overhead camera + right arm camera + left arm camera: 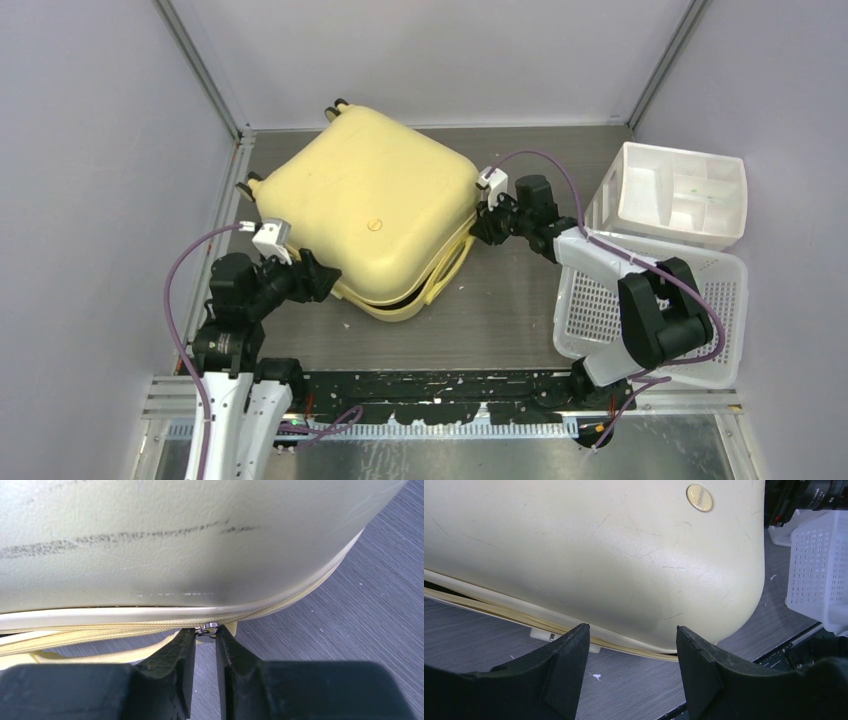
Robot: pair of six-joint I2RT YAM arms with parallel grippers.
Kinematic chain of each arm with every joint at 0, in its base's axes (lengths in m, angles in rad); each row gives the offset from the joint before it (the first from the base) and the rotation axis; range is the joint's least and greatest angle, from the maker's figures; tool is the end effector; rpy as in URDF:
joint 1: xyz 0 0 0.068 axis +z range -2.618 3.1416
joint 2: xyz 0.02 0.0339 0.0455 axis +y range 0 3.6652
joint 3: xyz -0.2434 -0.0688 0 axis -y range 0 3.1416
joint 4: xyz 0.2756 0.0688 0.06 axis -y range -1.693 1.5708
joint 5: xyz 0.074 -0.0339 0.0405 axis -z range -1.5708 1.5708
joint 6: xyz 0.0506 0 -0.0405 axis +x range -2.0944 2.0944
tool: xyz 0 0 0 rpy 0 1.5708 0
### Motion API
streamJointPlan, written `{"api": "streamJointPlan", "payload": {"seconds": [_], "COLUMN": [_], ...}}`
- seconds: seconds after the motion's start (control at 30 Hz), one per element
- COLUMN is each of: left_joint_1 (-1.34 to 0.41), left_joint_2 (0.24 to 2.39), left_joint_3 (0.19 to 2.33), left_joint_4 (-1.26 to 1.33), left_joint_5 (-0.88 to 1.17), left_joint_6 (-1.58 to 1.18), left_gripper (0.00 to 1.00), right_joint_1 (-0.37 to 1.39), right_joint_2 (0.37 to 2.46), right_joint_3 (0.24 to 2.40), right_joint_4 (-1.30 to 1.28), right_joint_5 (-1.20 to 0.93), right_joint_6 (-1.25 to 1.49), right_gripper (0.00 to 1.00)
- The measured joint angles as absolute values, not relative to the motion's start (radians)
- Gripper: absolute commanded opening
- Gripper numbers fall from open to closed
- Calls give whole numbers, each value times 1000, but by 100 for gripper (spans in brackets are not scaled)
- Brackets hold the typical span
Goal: Open, take out, and arrange the luggage
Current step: Unzip the luggage at the center of the board.
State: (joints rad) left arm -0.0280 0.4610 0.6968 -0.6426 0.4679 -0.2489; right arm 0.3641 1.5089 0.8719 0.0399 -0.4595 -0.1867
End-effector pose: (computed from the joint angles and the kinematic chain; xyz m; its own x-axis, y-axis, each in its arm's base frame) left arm 0.1647 -0.0274 0.2974 -0.4915 -0.2062 -0.8461 0.3281 0.8562 -0.3992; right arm 0.3292 0.1495 0.1736 -0.3934 -0.3280 -0.8589 -0.7479 0.6575 0.0915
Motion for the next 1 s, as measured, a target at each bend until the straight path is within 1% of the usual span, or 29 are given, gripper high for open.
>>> {"api": "streamJointPlan", "payload": {"seconds": [0.17, 0.2, 0.23, 0.27, 1.0], "left_joint_1": [-28, -28, -28, -28, -28], "left_joint_2": [460, 460, 460, 460, 461], "left_joint_3": [696, 696, 696, 696, 689], "left_joint_4": [-643, -643, -642, -642, -640], "left_joint_5": [468, 468, 468, 468, 483], "left_joint_6": [-249, -249, -249, -249, -250], "left_gripper": [65, 65, 65, 65, 66], "right_joint_1": [372, 372, 372, 372, 371], "right_joint_2": [1507, 1507, 1507, 1507, 1499], "right_joint_3": [865, 865, 865, 865, 865], "right_joint_4": [56, 58, 60, 62, 94], "right_joint_5": [-403, -395, -383, -371, -244], "right_joint_6": [-207, -211, -216, -224, -403], "right_gripper": [11, 8, 3, 1, 1]}}
